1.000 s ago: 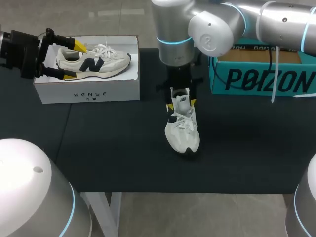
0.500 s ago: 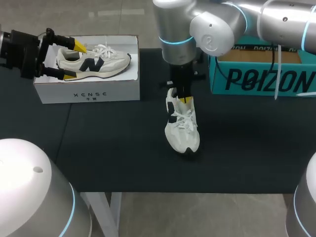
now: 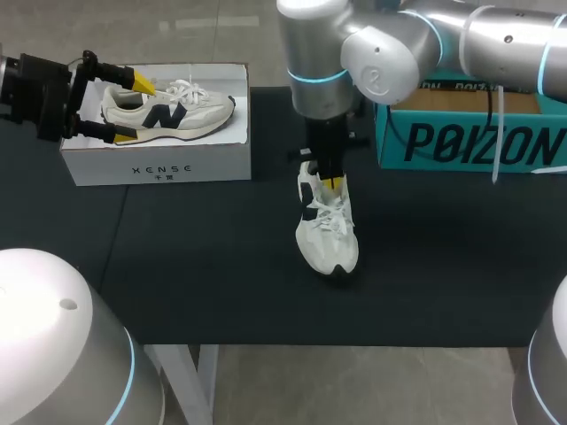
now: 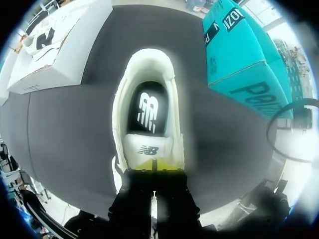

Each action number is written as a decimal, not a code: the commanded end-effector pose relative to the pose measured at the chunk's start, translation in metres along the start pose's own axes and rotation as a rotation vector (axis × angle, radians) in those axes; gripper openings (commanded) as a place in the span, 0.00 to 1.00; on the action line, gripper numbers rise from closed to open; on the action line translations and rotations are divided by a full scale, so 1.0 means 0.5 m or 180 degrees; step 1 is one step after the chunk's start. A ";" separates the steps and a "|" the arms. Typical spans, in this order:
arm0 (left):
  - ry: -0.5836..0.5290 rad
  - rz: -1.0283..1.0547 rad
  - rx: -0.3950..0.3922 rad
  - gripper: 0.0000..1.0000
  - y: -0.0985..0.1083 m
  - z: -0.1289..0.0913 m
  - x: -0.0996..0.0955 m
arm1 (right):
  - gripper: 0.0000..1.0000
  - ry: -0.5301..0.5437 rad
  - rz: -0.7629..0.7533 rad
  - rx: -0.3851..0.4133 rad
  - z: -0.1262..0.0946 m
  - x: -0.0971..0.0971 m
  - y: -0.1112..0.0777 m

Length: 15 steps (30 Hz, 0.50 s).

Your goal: Take the shoe out of the shoebox, open the shoe tongue, remove and reinsert the insole, then place the shoe into the shoebox

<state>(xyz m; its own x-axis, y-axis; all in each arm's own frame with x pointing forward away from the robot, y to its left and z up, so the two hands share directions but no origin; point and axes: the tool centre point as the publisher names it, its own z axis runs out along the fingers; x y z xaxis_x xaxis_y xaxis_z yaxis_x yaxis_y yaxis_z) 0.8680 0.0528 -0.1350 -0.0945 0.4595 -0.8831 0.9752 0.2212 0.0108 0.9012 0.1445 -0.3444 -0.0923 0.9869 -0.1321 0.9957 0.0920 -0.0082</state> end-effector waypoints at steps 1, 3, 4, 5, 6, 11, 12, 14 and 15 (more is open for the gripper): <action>0.0011 0.0001 -0.0001 1.00 0.000 0.001 0.000 | 0.00 0.0008 -0.0022 -0.0026 0.002 -0.003 -0.007; 0.0011 0.0001 -0.0001 1.00 0.000 0.001 0.000 | 0.00 -0.0027 -0.0065 -0.0001 0.013 0.004 -0.002; 0.0011 0.0001 -0.0001 1.00 0.000 0.001 0.000 | 0.00 -0.0021 -0.0067 0.0024 0.020 0.007 0.001; 0.0011 0.0001 -0.0001 1.00 0.000 0.001 0.000 | 0.00 -0.0030 -0.0071 0.0039 0.025 0.009 0.003; 0.0011 0.0001 -0.0001 1.00 0.000 0.001 0.000 | 0.00 -0.0058 -0.0083 0.0053 0.031 0.011 0.007; 0.0011 0.0001 -0.0001 1.00 0.000 0.001 0.000 | 0.00 -0.0064 -0.0094 -0.0038 0.007 0.006 0.022; 0.0011 0.0001 -0.0001 1.00 0.000 0.001 0.000 | 0.00 -0.0050 -0.0085 -0.0074 -0.002 0.003 0.025; 0.0011 0.0001 -0.0001 1.00 0.000 0.001 0.000 | 0.00 -0.0017 -0.0053 -0.0134 -0.021 -0.003 0.027; 0.0011 0.0001 -0.0001 1.00 0.000 0.001 0.000 | 0.00 -0.0010 -0.0041 -0.0150 -0.029 -0.005 0.027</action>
<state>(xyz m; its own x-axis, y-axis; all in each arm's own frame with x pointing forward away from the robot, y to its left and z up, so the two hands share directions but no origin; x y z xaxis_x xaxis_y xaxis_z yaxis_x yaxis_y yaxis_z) 0.8680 0.0528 -0.1350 -0.0945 0.4595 -0.8831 0.9752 0.2212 0.0108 0.9205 0.1515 -0.3458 -0.1080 0.9845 -0.1378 0.9934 0.1122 0.0229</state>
